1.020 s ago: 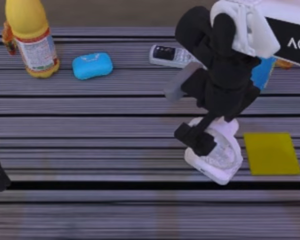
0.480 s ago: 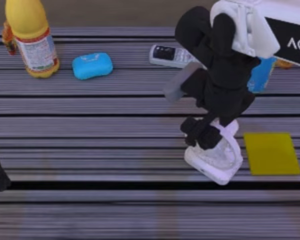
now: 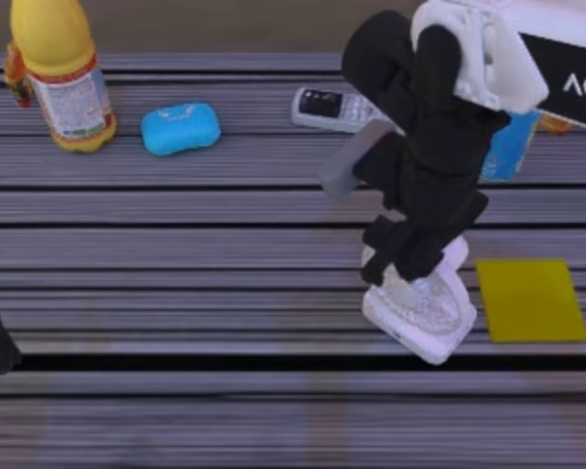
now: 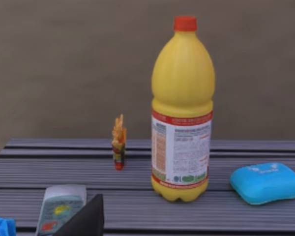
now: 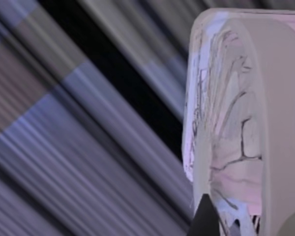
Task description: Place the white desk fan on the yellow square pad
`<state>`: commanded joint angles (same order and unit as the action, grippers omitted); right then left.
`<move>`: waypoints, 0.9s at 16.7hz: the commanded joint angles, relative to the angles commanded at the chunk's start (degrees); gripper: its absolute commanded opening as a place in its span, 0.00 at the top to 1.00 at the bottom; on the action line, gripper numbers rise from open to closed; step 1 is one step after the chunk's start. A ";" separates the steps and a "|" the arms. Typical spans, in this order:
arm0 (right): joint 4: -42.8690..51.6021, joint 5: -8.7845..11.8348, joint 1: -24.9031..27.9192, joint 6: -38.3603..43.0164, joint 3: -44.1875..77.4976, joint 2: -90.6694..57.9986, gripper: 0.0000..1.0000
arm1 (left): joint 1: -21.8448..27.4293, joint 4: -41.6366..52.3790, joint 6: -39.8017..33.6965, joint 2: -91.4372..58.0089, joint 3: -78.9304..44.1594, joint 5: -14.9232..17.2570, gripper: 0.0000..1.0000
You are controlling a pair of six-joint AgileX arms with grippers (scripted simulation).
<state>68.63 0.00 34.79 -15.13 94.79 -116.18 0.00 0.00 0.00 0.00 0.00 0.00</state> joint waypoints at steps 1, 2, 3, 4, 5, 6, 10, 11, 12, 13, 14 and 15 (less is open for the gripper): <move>0.00 0.00 0.00 0.00 0.00 0.00 1.00 | 0.00 0.00 0.00 0.00 0.00 0.00 0.00; 0.00 0.00 0.00 0.00 0.00 0.00 1.00 | 0.00 0.00 0.00 0.00 0.00 0.00 0.00; 0.00 0.00 0.00 0.00 0.00 0.00 1.00 | 0.00 0.00 0.00 0.00 0.00 0.00 0.00; 0.00 0.00 0.00 0.00 0.00 0.00 1.00 | 0.00 0.00 0.00 0.00 0.00 0.00 0.00; 0.00 0.00 0.00 0.00 0.00 0.00 1.00 | 0.00 0.00 0.00 0.00 0.00 0.00 0.00; 0.00 0.00 0.00 0.00 0.00 0.00 1.00 | 0.00 0.00 0.00 0.00 0.00 0.00 0.00; 2.40 0.07 0.16 -0.04 2.44 0.47 1.00 | 0.00 0.00 0.00 0.00 0.00 0.00 0.00; 4.10 0.08 0.18 0.00 4.20 0.49 1.00 | 0.00 0.00 0.00 0.00 0.00 0.00 0.00; 6.03 0.08 0.23 0.02 6.04 0.52 1.00 | 0.00 0.00 0.00 0.00 0.00 0.00 0.00; 8.01 0.08 0.27 0.03 7.81 0.58 1.00 | 0.00 0.00 0.00 0.00 0.00 0.00 0.00; 9.66 0.08 0.32 0.02 9.35 0.66 1.00 | 0.00 0.00 0.00 0.00 0.00 0.00 0.00; 10.73 0.07 0.35 0.02 10.42 0.76 1.00 | 0.00 0.00 0.00 0.00 0.00 0.00 0.00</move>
<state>79.36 0.07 35.13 -15.11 105.22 -115.42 0.00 0.00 0.00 0.00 0.00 0.00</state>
